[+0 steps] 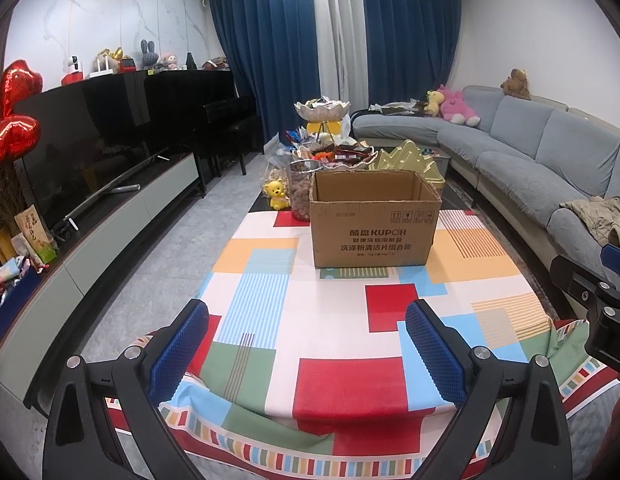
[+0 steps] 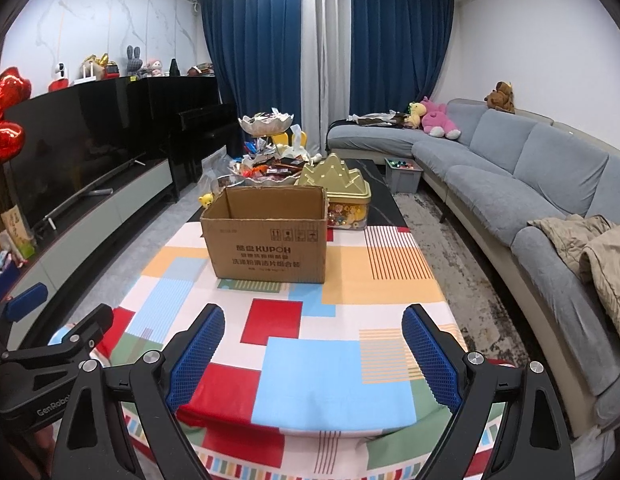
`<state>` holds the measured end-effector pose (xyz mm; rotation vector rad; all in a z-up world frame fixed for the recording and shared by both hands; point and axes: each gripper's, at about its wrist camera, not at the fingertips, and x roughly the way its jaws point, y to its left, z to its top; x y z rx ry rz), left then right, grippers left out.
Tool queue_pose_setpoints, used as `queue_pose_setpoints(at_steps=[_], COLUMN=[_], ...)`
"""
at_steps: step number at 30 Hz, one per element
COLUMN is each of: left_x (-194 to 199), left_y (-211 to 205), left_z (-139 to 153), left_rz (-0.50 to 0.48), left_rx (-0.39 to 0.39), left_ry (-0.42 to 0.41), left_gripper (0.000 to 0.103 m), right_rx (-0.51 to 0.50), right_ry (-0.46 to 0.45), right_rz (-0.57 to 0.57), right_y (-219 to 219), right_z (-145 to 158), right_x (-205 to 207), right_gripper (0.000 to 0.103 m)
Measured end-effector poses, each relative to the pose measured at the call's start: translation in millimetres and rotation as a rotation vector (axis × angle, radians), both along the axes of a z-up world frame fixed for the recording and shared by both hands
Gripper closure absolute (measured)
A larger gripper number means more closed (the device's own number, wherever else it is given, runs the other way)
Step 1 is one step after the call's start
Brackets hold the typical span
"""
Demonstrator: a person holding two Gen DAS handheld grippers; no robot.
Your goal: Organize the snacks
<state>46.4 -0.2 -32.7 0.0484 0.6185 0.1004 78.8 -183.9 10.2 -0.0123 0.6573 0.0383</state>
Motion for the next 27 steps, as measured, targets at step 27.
queue_pose_setpoints(at_steps=[27], left_x=[0.2], left_y=[-2.0], left_z=[0.5], left_rz=[0.0], left_rx=[-0.004], left_ry=[-0.004], left_gripper=[0.003], right_rx=[0.007], right_ry=[0.009], right_rz=[-0.006], right_y=[-1.0], right_z=[0.6], right_x=[1.0], right_gripper=[0.012])
